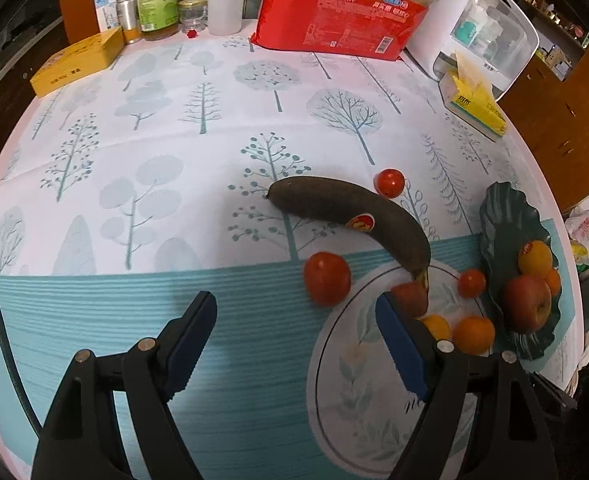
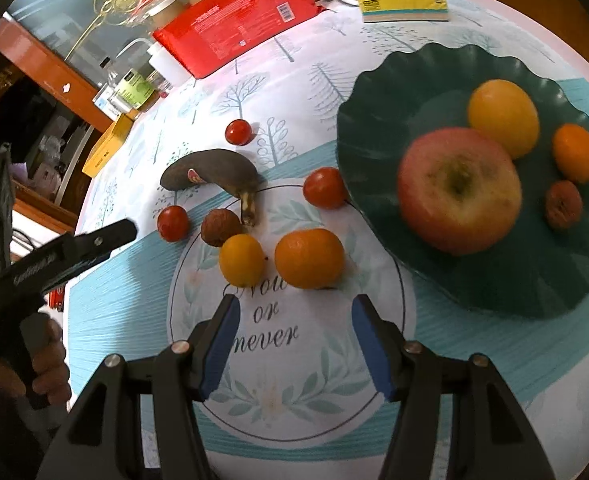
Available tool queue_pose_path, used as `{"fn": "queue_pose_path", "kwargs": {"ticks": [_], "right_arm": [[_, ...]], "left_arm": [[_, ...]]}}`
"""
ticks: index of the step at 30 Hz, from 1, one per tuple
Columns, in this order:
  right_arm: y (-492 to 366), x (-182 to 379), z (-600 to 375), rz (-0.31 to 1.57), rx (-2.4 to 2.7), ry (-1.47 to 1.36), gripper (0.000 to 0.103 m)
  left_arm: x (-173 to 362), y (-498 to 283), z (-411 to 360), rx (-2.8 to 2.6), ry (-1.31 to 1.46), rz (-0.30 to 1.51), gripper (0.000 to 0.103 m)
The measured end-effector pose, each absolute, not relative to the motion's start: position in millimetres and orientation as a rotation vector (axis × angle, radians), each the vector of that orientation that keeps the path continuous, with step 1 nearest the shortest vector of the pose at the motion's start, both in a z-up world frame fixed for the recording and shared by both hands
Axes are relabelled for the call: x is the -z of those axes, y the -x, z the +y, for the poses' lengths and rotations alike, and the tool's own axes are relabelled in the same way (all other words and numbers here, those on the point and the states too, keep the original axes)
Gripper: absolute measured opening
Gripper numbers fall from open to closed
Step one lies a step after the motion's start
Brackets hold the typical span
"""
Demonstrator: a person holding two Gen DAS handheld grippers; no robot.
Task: Organize fruits
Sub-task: 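Close the left gripper on a red tomato while the right approaches a mandarin, then carry the red tomato in the left gripper while the right carries the mandarin toward the green plate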
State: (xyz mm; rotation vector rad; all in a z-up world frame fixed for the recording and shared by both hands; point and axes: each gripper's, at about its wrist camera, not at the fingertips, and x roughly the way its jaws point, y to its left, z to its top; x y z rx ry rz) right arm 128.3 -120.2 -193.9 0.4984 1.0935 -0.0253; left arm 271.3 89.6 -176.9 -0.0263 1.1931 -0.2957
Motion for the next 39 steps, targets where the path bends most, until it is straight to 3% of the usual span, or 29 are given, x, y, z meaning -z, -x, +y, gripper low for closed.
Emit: {"fn": "queue_pose_path", "kwargs": {"ticks": [6, 14, 26, 39], "right_arm": [[-138, 197, -121, 1.094, 0.005, -0.481, 0.055], [-148, 199, -118, 1.085, -0.027, -0.437, 0.054], [-159, 203, -119, 1.082, -0.003, -0.345, 0.041], [-153, 197, -108, 1.095, -0.026, -0.341, 0.039]], "left_arm": [[188, -282, 75, 0.292, 0.023, 1.194, 0.078], [204, -292, 65, 0.302, 0.045, 1.22, 0.065], [217, -292, 51, 0.314, 0.041, 1.243, 0.03], [212, -282, 58, 0.354, 0.054, 1.238, 0.029]]}}
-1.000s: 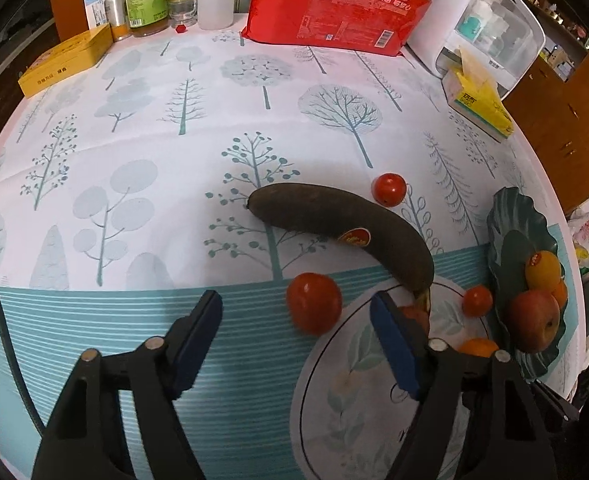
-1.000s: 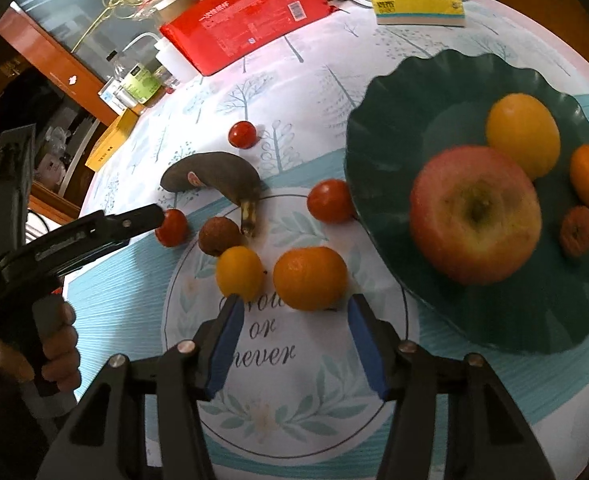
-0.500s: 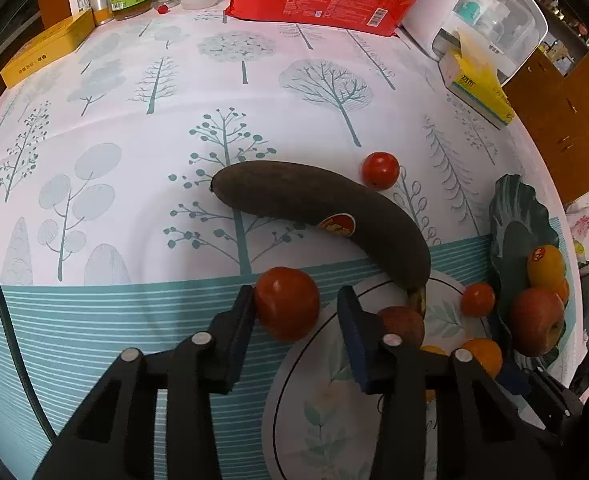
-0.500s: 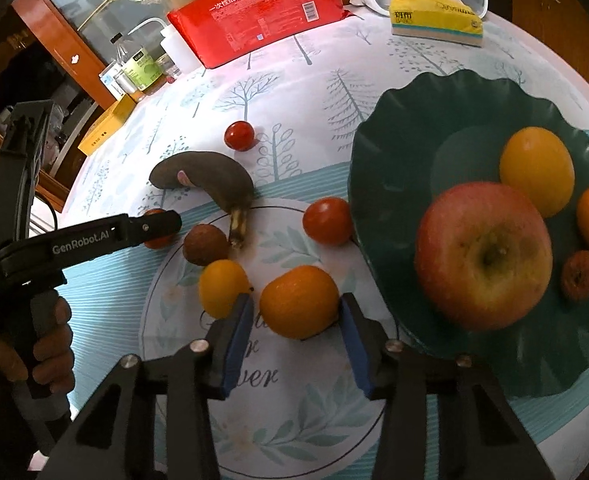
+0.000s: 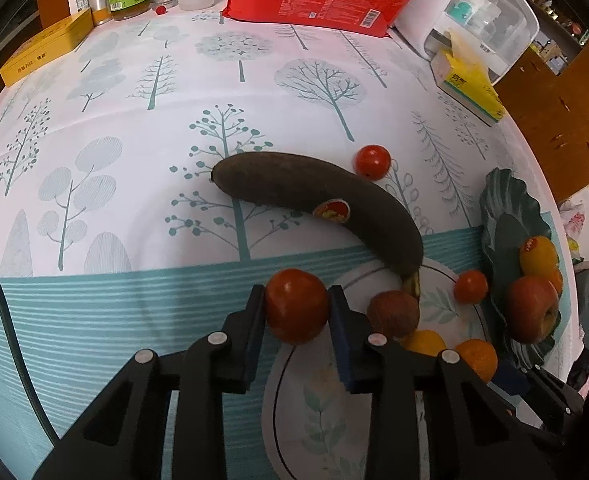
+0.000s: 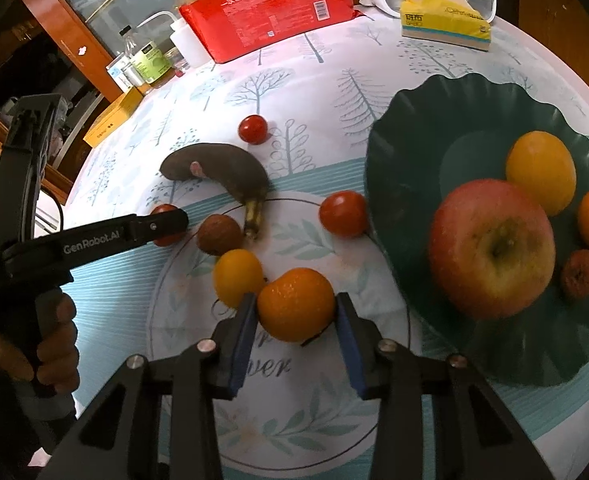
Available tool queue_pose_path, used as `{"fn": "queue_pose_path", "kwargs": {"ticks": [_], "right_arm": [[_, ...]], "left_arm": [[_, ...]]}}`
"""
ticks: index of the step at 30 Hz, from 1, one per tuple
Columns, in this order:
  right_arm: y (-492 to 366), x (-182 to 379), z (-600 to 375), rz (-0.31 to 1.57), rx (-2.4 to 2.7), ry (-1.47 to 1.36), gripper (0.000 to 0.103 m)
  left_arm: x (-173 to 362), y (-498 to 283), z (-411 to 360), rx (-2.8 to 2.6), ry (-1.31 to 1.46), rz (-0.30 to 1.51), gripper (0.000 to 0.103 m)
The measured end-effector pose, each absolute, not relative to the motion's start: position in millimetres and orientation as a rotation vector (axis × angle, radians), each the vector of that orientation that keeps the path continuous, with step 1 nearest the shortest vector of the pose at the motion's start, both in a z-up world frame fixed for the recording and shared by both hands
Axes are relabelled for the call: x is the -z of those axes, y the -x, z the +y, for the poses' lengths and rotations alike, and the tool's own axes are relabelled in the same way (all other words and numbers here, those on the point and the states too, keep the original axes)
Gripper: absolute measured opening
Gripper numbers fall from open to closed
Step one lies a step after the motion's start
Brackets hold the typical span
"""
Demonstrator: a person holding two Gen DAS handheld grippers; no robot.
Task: Organize fruits
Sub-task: 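Carry the red tomato in the left gripper while the right carries the mandarin toward the green plate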
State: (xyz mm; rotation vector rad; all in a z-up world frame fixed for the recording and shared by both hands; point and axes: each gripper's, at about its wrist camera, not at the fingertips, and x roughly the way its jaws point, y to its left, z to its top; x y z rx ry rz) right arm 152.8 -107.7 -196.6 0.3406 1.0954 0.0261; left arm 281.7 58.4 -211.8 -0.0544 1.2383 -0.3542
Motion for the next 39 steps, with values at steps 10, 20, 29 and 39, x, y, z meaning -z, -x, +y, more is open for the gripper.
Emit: {"fn": "queue_pose_path", "kwargs": {"ticks": [10, 20, 29, 39], "right_arm": [[-127, 184, -89, 1.075, -0.014, -0.336, 0.039], [-93, 173, -84, 1.061, 0.01, -0.367, 0.04], [-76, 159, -107, 1.023, 0.018, -0.357, 0.04], [-67, 150, -155, 1.032, -0.075, -0.305, 0.04]], "left_arm": [[198, -240, 68, 0.43, 0.046, 1.234, 0.029], [179, -194, 72, 0.506, 0.009, 1.236, 0.029], [158, -167, 52, 0.545, -0.004, 1.205, 0.029], [145, -149, -8, 0.504, 0.04, 1.178, 0.029]]}}
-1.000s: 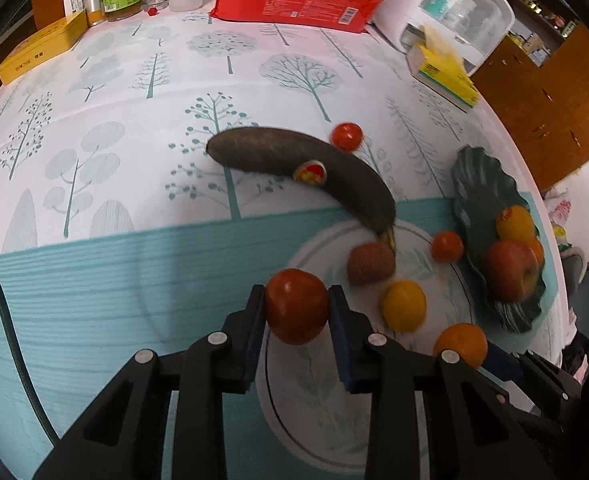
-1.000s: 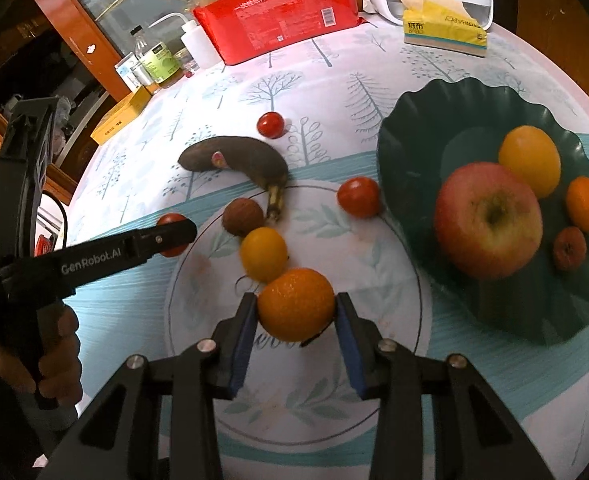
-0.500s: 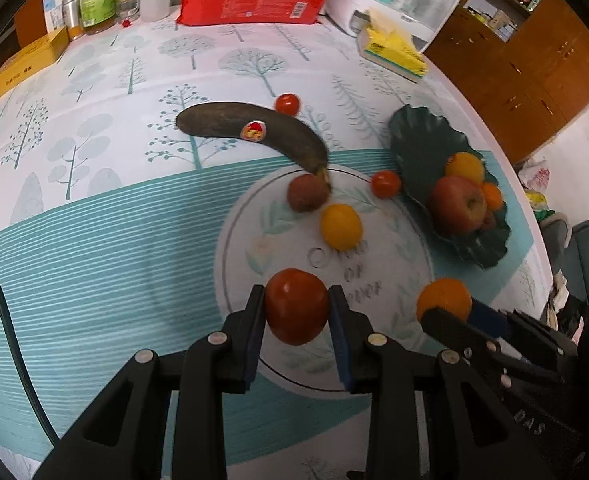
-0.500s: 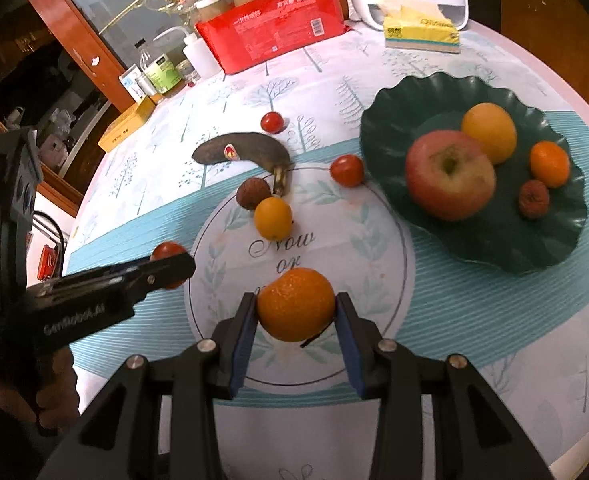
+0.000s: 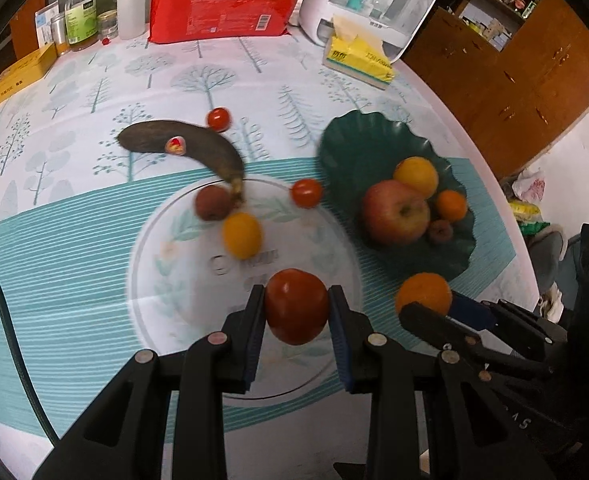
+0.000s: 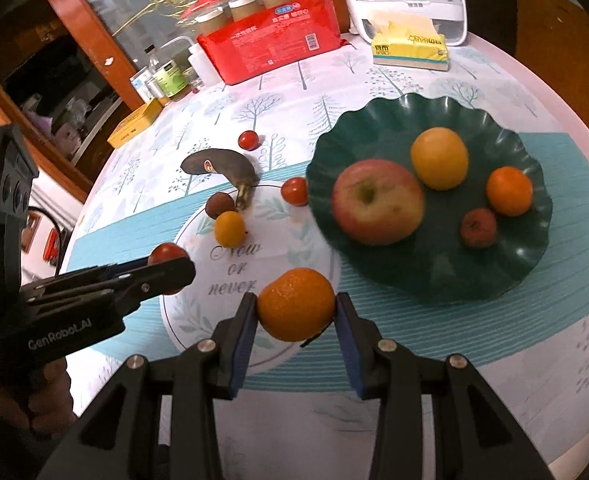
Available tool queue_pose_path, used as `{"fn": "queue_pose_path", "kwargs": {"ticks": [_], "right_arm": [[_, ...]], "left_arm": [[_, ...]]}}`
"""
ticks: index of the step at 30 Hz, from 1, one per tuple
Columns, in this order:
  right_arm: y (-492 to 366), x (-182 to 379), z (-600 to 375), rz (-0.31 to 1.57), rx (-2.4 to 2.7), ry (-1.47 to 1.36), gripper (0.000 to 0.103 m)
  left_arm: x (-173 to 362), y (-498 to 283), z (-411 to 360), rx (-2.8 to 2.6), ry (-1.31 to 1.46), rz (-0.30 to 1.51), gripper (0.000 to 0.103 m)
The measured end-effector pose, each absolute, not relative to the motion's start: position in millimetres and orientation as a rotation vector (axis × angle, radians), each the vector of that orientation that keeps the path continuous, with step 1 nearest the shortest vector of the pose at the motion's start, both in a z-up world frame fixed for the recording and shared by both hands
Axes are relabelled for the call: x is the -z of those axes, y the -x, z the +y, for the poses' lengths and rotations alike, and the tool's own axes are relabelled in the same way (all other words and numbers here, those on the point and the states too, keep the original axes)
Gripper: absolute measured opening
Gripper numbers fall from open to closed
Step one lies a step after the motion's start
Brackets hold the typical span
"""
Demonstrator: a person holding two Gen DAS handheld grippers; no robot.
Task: Organize fruits
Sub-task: 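Carry the red tomato in the left gripper while the right carries the mandarin toward the green plate, then lower both fruits onto the green plate and open both grippers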
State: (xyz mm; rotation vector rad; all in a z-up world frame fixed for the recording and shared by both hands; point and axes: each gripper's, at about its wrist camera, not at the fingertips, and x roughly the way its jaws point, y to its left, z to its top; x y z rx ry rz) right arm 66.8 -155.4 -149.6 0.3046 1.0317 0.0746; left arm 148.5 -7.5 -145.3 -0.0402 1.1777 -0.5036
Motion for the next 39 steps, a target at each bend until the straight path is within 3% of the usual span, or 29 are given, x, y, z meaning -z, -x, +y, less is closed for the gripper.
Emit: {"fn": "queue_pose_path", "kwargs": {"ticks": [35, 39], "right_arm": [[-104, 170, -325, 1.145, -0.29, -0.153, 0.04], [-107, 174, -331, 1.151, -0.3, -0.163, 0.04]], "left_arm": [[164, -153, -186, 0.408, 0.123, 1.176, 0.029], [164, -153, -187, 0.395, 0.119, 1.173, 0.035]]}}
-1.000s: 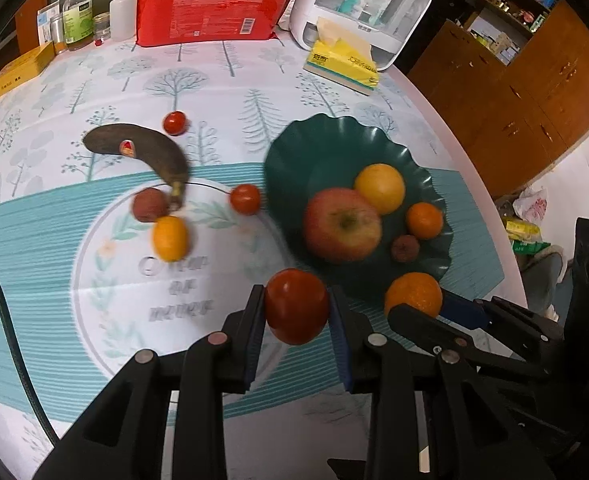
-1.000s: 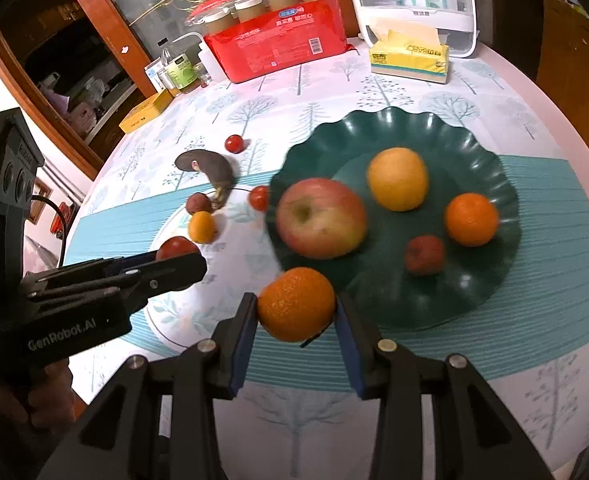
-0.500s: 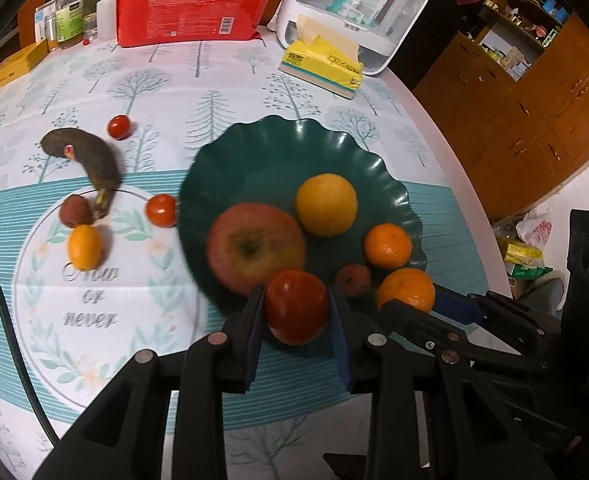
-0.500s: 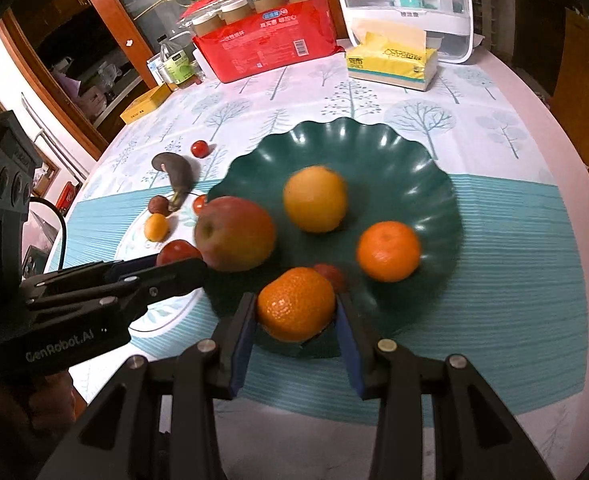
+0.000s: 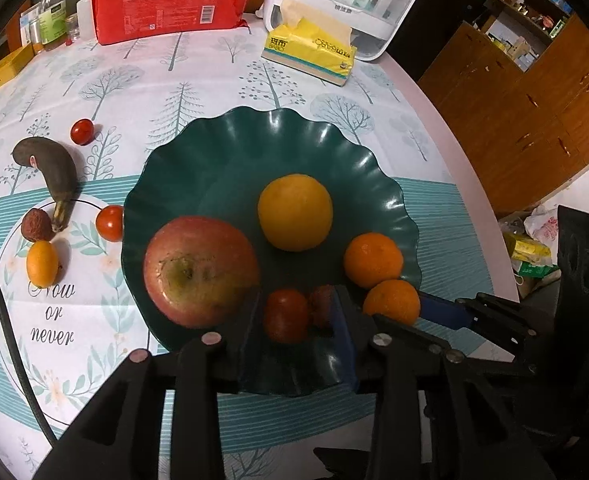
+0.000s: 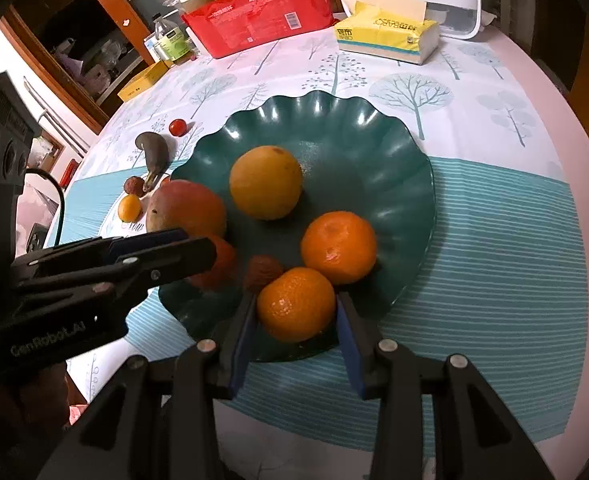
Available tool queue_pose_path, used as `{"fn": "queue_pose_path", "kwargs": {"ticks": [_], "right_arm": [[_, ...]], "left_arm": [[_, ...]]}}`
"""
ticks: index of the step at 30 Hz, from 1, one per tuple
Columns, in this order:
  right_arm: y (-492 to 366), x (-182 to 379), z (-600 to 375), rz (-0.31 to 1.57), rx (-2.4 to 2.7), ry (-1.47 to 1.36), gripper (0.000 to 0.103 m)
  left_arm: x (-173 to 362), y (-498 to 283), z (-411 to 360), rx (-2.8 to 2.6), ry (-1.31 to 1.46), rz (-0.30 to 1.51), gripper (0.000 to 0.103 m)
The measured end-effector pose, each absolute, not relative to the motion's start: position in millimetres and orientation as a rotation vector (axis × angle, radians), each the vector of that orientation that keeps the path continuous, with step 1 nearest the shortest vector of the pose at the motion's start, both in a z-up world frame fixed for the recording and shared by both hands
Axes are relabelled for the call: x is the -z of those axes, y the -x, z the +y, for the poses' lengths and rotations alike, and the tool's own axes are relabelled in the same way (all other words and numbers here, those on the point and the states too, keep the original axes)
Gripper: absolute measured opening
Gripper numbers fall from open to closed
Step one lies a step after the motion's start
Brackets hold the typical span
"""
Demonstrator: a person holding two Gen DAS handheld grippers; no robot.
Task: Organize fruits
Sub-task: 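Lower both fruits onto the green plate and open both grippers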
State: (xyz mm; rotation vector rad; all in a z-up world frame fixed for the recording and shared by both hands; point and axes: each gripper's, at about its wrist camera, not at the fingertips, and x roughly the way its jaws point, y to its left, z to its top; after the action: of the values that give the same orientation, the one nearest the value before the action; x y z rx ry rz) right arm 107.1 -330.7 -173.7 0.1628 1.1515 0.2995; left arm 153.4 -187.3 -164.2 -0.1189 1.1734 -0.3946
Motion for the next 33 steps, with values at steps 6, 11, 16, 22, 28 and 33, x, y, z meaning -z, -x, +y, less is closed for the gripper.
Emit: {"fn": "queue_pose_path", "kwargs": {"ticks": [6, 11, 16, 22, 28, 33], "right_arm": [[-108, 177, -333, 1.159, -0.302, -0.19, 0.042], [-106, 174, -332, 1.144, -0.287, -0.191, 0.049], [-102, 170, -334, 1.13, -0.268, -0.199, 0.05], [-96, 168, -327, 1.128, -0.256, -0.21, 0.05], [-90, 167, -315, 1.133, -0.243, -0.226, 0.051], [-84, 165, -306, 1.135, -0.204, -0.258, 0.054]], "left_arm": [[159, -150, -186, 0.4, 0.12, 1.155, 0.049], [152, -145, -181, 0.381, 0.117, 1.126, 0.063], [155, -141, -166, 0.348, 0.143, 1.14, 0.064], [158, -134, -145, 0.32, 0.17, 1.142, 0.065], [161, -128, -120, 0.293, 0.187, 1.15, 0.065], [161, -128, -93, 0.272, 0.194, 1.153, 0.065]]}}
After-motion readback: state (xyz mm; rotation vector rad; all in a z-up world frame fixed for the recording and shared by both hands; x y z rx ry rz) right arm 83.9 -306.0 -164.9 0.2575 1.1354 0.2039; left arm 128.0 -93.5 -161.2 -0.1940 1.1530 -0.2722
